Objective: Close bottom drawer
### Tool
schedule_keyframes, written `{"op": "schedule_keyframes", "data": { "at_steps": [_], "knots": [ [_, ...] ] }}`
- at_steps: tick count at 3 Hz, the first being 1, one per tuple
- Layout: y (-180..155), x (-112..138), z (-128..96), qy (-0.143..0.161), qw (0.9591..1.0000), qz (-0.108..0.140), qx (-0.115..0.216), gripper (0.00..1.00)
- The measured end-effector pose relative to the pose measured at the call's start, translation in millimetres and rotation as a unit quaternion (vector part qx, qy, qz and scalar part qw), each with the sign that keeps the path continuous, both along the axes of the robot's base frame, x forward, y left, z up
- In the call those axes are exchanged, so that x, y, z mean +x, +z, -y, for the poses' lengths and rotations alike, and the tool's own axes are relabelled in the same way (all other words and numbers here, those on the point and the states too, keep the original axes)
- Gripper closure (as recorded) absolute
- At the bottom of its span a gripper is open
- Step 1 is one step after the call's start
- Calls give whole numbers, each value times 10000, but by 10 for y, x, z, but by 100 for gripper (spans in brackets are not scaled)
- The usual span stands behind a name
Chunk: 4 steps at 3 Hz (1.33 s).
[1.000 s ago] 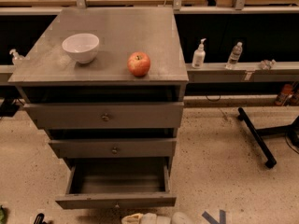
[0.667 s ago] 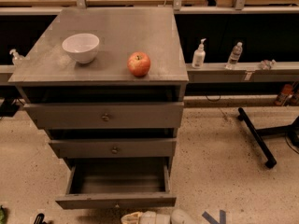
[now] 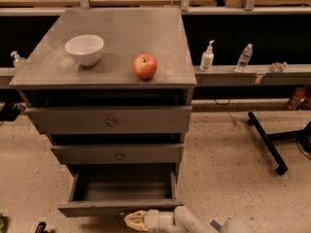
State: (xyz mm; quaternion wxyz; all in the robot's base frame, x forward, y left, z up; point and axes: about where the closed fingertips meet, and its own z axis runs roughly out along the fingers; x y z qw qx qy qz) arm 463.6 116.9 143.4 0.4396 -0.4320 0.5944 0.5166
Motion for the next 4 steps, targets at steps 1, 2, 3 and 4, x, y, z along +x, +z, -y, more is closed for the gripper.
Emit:
{"op": "schedule_keyframes", "data": {
  "at_steps": [1,2,3,4],
  "knots": [
    [-101,340,-8,-154,9999,23,38,100],
    [-113,621,-71,-332,9994,65,93,100],
    [-106,692,-97,-373,9992,73,134,100],
    [-70,887,-89,-415,9987,190,226,100]
  ]
}}
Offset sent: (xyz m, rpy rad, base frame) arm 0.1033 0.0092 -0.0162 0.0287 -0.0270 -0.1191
